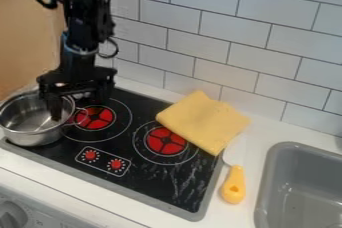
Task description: Put the silver pot on the top of the yellow cloth
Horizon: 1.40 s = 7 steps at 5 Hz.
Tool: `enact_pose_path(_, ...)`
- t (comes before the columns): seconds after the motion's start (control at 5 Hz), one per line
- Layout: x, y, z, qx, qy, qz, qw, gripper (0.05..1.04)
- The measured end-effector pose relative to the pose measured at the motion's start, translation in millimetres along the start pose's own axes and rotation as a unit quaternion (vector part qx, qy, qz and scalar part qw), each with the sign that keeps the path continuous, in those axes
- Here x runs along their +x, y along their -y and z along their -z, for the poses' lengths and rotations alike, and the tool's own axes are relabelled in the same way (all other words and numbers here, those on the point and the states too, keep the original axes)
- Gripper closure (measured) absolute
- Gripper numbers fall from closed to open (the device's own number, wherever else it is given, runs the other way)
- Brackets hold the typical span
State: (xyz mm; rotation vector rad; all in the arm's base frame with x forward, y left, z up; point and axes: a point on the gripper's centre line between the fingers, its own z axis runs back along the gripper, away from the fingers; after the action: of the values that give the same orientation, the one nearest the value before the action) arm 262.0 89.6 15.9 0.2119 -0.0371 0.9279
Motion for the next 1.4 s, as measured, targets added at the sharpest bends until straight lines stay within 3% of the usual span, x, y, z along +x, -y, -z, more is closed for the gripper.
enact_pose_path(0.2,5.4,-2.1,8.0,0.007,-0.005,-0.005,0.9999,0.136)
enact_pose_path(0.6,11.6,-2.6,13.8,0.016,-0.002,-0.004,0.9999,0.753)
enact_pose_path(0.8,11.3,-3.0,14.6,0.018,-0.003,0.000,0.9998,0.952)
enact_pose_path(1.0,10.4,-3.4,14.5,0.021,-0.005,0.003,0.9998,1.017)
enact_pose_path(1.4,9.3,-4.1,13.6,0.025,-0.008,0.008,0.9996,1.020)
